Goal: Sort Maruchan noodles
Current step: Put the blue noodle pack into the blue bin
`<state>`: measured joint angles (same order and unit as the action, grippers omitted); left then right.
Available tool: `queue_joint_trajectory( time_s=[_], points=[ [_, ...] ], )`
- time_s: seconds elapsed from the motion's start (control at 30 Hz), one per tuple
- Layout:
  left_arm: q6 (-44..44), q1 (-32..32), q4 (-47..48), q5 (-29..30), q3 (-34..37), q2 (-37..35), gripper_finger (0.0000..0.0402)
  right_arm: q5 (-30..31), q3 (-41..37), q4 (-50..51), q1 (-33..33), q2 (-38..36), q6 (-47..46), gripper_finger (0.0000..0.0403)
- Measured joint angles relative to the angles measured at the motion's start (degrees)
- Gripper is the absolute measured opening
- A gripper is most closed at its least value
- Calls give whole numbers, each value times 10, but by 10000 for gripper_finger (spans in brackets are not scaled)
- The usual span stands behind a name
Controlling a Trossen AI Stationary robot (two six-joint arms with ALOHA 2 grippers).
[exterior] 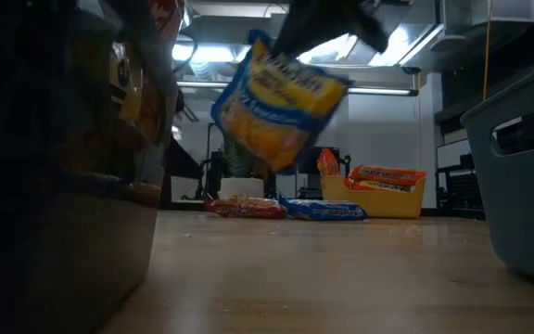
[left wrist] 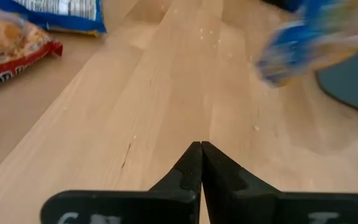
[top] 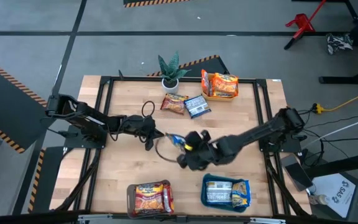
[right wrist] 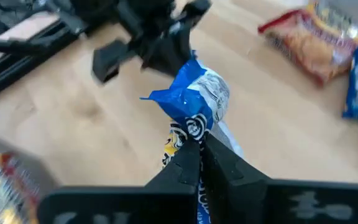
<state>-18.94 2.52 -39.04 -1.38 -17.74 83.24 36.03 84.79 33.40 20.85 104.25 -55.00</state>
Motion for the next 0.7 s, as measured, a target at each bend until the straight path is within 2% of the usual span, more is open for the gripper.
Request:
queue_joint_trajectory(
  time_s=[0.2, 0.4, 0.6, 0.7],
  points=[
    [0, 0, 11, 2, 0, 0, 0, -10, 0, 61, 74, -31, -91, 1],
    [0, 0, 10, 21, 0, 0, 0, -22, 0, 66, 159, -75, -126, 0],
    [0, 0, 10, 36, 0, 0, 0, -72, 0, 85, 234, -104, -181, 0],
    [-5, 0, 10, 38, 0, 0, 0, -131, 0, 115, 258, -106, -233, 0]
  ],
)
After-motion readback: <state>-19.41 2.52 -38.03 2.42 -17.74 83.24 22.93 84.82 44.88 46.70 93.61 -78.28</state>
